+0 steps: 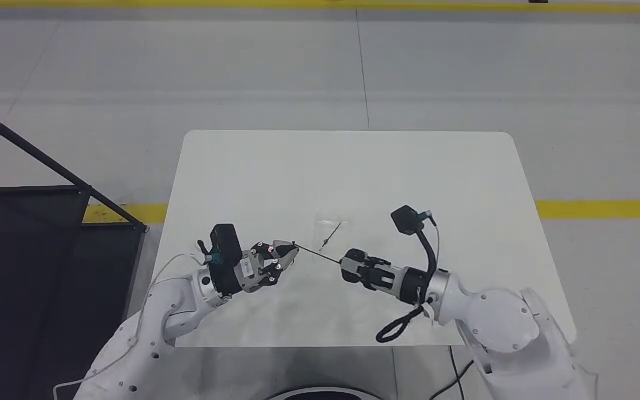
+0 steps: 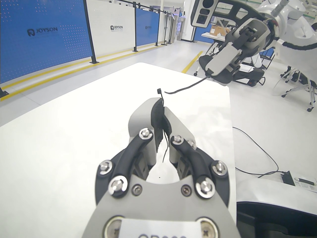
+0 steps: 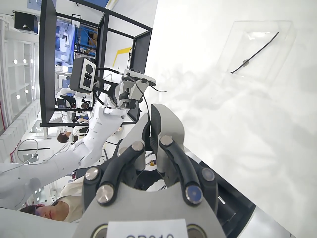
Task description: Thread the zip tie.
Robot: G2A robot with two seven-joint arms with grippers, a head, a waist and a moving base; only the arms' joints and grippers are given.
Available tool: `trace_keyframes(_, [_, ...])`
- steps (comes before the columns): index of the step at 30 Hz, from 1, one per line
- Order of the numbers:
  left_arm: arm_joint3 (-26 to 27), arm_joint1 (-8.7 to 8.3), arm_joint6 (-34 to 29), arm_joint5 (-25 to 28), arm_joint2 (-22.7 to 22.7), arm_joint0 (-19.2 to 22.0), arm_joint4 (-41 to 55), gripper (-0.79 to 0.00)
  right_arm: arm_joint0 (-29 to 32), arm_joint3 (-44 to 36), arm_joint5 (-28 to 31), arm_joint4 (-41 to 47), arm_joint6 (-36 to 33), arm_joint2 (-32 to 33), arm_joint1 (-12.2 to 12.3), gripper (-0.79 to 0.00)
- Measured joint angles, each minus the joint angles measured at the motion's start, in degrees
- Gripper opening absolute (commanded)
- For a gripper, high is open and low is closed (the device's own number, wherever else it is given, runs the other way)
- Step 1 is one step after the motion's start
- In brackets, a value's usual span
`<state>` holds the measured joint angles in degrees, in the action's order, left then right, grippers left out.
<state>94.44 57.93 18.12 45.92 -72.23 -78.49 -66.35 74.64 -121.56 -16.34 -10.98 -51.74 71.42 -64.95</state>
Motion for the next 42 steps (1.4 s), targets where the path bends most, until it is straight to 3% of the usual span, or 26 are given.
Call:
trace_keyframes(27, [0.02,0.00,-0.03,-0.04,0.00,-0.01,0.00,-0.785,-1.15,0.39,-2.33,0.93,1.25,-1.13,0.49,-0.785])
trace_keyframes(42, [1.97,0.37,0.17,-4.80,-0.04,-1.03,-3.14,-0.785,1.40,-1.69,-0.95,-0.56,2.15,0.56,1.22,-0.785])
